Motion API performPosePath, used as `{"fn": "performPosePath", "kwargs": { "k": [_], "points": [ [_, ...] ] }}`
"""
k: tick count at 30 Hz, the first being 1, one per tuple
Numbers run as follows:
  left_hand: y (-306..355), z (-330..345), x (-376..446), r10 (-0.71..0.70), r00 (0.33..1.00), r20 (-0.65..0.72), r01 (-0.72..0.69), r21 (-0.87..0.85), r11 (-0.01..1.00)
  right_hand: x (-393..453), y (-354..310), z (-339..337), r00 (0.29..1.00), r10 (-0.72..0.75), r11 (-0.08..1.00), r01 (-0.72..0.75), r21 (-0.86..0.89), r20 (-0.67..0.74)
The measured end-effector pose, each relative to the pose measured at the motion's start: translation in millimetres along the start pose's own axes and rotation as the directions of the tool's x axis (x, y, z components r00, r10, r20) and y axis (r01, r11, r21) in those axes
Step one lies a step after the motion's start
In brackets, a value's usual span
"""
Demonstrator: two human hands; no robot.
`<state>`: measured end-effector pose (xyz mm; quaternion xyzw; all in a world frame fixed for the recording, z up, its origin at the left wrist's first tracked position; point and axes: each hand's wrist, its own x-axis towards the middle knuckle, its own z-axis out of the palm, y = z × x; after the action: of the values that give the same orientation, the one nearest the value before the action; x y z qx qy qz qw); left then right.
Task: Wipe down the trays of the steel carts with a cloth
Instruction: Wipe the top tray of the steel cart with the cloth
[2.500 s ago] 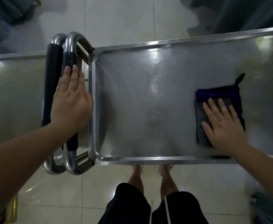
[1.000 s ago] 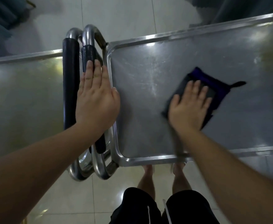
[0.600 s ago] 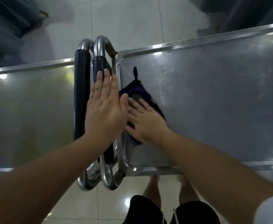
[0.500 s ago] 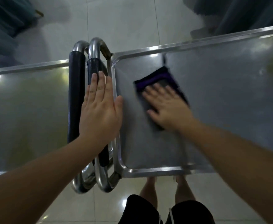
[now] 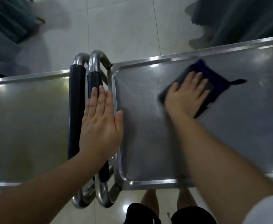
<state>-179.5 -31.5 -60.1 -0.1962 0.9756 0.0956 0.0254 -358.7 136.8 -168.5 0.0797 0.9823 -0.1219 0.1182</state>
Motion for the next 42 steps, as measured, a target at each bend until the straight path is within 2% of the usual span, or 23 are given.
{"fn": "performPosePath", "kwargs": {
  "k": [2,3,5,6,8,9,10,11,12,15,18,19,21,23,25,28,30,32,34,37,40,41,42],
  "points": [
    [1,0,0,0.003,1.000,-0.002,-0.003,0.015,1.000,-54,-53,24,0.976,-0.209,0.977,0.211,-0.019,0.059],
    [2,0,0,0.005,1.000,-0.005,-0.005,0.026,1.000,-81,-73,36,0.922,-0.373,0.925,0.378,-0.037,0.103],
    [3,0,0,0.011,1.000,-0.013,-0.010,0.059,0.998,-115,-92,51,0.702,-0.678,0.710,0.702,-0.052,0.219],
    [4,0,-1,0.013,1.000,-0.014,-0.012,0.071,0.997,-117,-92,52,0.582,-0.766,0.595,0.802,-0.042,0.273],
    [4,1,-1,0.017,1.000,-0.015,-0.016,0.077,0.997,-100,-84,48,0.386,-0.861,0.404,0.915,-0.017,0.331],
    [4,1,0,0.023,1.000,-0.015,-0.022,0.077,0.997,-84,-76,43,0.310,-0.885,0.328,0.945,-0.005,0.348],
    [3,2,0,0.030,0.999,-0.015,-0.029,0.074,0.997,-65,-66,38,0.268,-0.894,0.287,0.958,-0.001,0.358],
    [2,2,0,0.033,0.999,-0.018,-0.032,0.071,0.997,-42,-54,31,0.273,-0.895,0.287,0.958,-0.013,0.354],
    [0,3,0,0.032,0.999,-0.019,-0.030,0.069,0.997,-17,-42,21,0.321,-0.887,0.327,0.944,-0.040,0.333],
    [-3,5,1,0.041,0.999,-0.013,-0.040,0.077,0.996,66,7,-12,0.621,-0.760,0.611,0.783,-0.115,0.191],
    [-5,6,1,0.058,0.998,-0.026,-0.055,0.083,0.995,136,64,-40,0.914,-0.407,0.903,0.403,-0.146,0.007],
    [-4,5,0,0.058,0.998,-0.028,-0.055,0.081,0.995,151,77,-46,0.970,-0.242,0.963,0.236,-0.128,-0.035],
    [-4,5,0,0.055,0.998,-0.023,-0.053,0.076,0.996,165,81,-51,0.997,0.056,0.997,-0.059,-0.054,-0.061],
    [-4,5,0,0.051,0.999,-0.018,-0.050,0.076,0.996,160,56,-46,0.978,0.198,0.980,-0.197,0.016,-0.061],
    [-4,5,0,0.051,0.998,-0.024,-0.049,0.086,0.995,138,15,-33,0.983,0.171,0.985,-0.167,0.050,-0.075],
    [-3,5,0,0.059,0.997,-0.042,-0.055,0.089,0.995,77,-51,-5,0.995,-0.089,0.996,0.090,0.000,-0.035],
    [-3,5,0,0.062,0.996,-0.057,-0.057,0.081,0.995,31,-95,14,0.951,-0.306,0.951,0.308,-0.037,0.047],
    [-3,5,0,0.066,0.996,-0.062,-0.061,0.086,0.994,-14,-131,31,0.822,-0.554,0.823,0.565,-0.064,0.130],
    [-4,5,0,0.069,0.996,-0.059,-0.064,0.095,0.993,-41,-148,42,0.686,-0.698,0.694,0.719,-0.039,0.204],
    [-4,6,0,0.073,0.996,-0.053,-0.067,0.098,0.993,-40,-137,41,0.604,-0.752,0.626,0.780,-0.002,0.263],
    [-3,8,0,0.073,0.995,-0.061,-0.067,0.101,0.993,-17,-96,31,0.312,-0.886,0.316,0.948,-0.045,0.343],
    [-4,8,0,0.072,0.996,-0.059,-0.066,0.098,0.993,-3,-81,25,0.265,-0.896,0.263,0.963,-0.053,0.357],
    [-4,8,0,0.068,0.996,-0.055,-0.063,0.092,0.994,14,-66,17,0.285,-0.893,0.279,0.958,-0.069,0.347]
  ]
}}
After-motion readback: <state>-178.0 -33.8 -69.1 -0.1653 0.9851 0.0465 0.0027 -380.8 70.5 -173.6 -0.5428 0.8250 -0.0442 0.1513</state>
